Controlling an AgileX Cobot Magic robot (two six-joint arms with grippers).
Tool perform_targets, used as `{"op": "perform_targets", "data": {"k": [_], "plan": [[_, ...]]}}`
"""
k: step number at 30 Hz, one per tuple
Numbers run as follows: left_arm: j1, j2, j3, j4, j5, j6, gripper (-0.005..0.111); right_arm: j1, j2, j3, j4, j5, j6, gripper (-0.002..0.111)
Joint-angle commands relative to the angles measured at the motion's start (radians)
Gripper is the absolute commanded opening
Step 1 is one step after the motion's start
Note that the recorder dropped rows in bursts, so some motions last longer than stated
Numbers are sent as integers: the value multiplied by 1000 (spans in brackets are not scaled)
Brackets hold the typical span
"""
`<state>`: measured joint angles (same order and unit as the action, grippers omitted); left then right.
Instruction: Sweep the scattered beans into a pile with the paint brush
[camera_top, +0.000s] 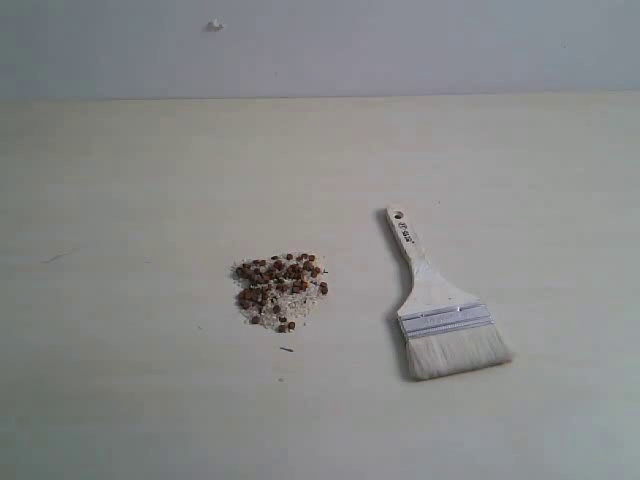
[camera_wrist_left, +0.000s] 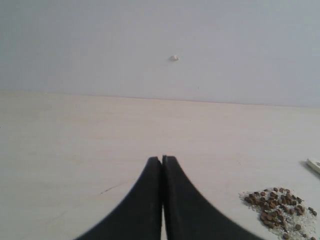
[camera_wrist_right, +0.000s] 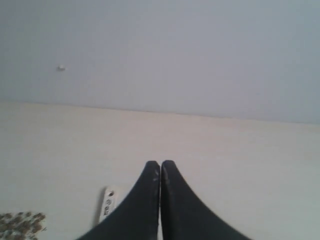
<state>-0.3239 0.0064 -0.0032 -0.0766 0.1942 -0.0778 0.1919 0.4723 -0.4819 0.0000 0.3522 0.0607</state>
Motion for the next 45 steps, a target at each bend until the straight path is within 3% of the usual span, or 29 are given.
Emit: {"op": "perform_targets", "data": {"k": [1,10,32,45], "plan": [[-6,-6,3,2,-1,-2,0,-114,-216,107,-10,-10,-14,0],[-6,-6,3,2,-1,-2,0,-141,-446,221,-25,-9,-10,0],[-6,-6,3,2,-1,-2,0,-141,-472,482,13,-27,-55,0],[-6,-6,3,2,-1,-2,0,-141,-472,482,26,-43,-61,0]]}}
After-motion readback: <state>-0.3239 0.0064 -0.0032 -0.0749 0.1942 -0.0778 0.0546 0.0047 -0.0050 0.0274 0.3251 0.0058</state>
